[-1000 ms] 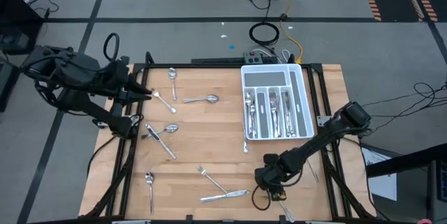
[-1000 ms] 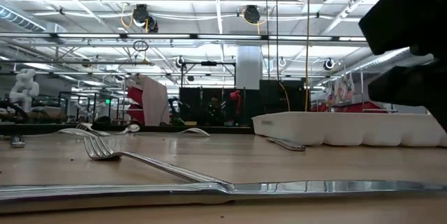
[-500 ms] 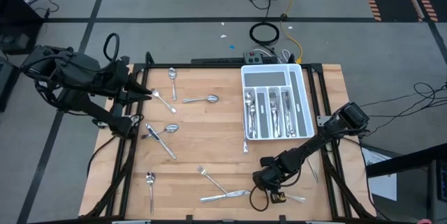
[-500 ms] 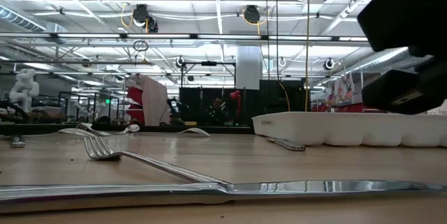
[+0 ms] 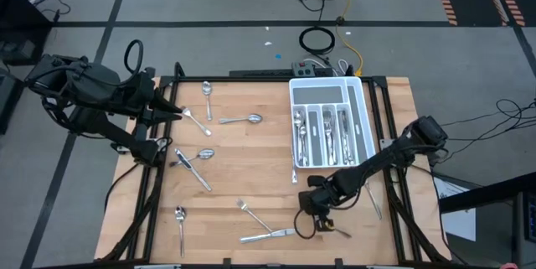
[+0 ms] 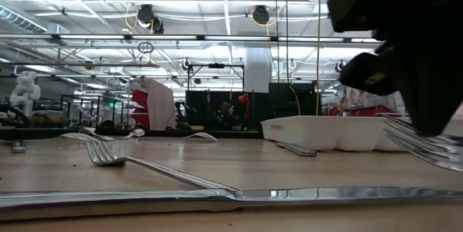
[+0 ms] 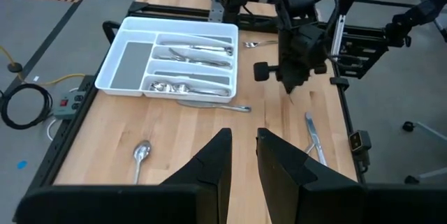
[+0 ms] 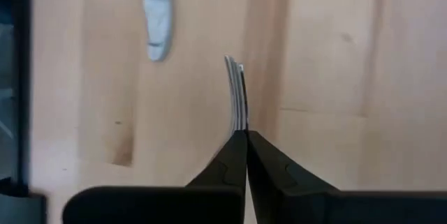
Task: Sort silverware
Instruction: Put the silver fork into the white silverware tray
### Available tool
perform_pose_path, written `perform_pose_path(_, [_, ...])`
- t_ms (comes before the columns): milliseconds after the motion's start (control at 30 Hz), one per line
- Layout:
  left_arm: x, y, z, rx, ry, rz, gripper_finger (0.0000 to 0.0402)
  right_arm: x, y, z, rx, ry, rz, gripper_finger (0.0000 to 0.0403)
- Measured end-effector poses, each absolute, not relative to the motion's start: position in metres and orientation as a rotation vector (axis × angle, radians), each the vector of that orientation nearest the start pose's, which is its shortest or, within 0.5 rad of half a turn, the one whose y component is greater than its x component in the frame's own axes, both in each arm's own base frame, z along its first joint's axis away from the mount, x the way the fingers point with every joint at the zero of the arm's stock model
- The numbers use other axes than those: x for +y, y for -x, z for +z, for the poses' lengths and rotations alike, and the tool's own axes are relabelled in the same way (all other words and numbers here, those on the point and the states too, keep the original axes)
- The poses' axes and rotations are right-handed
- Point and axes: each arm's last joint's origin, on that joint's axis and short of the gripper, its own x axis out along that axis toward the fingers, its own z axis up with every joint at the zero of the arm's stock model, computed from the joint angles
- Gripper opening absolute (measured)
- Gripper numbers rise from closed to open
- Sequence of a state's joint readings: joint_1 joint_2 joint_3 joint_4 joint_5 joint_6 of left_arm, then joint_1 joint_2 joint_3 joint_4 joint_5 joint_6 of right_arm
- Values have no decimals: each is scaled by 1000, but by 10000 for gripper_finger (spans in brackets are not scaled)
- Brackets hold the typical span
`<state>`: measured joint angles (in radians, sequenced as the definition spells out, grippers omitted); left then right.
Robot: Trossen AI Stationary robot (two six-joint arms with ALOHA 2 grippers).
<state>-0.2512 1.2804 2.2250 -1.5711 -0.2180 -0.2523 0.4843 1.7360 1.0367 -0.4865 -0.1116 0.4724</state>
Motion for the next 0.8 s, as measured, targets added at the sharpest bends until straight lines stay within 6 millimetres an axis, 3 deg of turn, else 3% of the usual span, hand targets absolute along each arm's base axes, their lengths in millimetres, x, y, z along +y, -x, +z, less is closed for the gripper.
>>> perform_pose_path(433, [-23, -115, 534, 608, 99, 49, 73, 120, -299, 163, 1278, -177, 166, 1])
perform_pose_path(800, [-24, -120, 528, 637, 90, 53, 73, 117, -303, 164, 1240, -158, 198, 2])
